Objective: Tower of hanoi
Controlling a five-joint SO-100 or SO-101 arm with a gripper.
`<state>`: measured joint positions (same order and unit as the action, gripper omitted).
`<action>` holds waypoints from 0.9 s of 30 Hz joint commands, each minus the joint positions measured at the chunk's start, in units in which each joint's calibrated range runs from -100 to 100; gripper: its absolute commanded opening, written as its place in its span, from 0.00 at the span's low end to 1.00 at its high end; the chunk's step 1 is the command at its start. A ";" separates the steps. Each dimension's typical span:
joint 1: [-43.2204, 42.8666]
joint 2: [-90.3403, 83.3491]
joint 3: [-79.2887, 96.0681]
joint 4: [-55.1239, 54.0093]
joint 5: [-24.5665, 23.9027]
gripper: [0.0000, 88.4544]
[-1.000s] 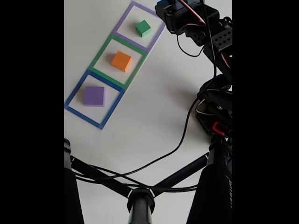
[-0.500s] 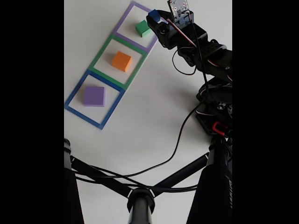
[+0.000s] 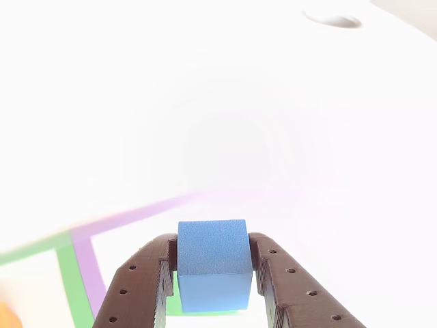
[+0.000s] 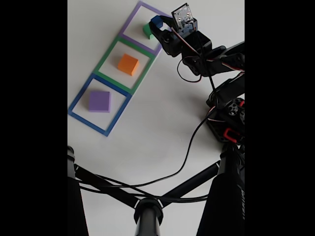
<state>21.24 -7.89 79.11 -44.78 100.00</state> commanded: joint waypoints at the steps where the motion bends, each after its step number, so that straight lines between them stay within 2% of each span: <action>1: 0.23 2.77 -3.38 -4.29 0.00 0.04; 27: -0.15 17.46 -10.02 -13.68 0.00 0.04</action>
<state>21.24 9.75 70.67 -56.42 100.00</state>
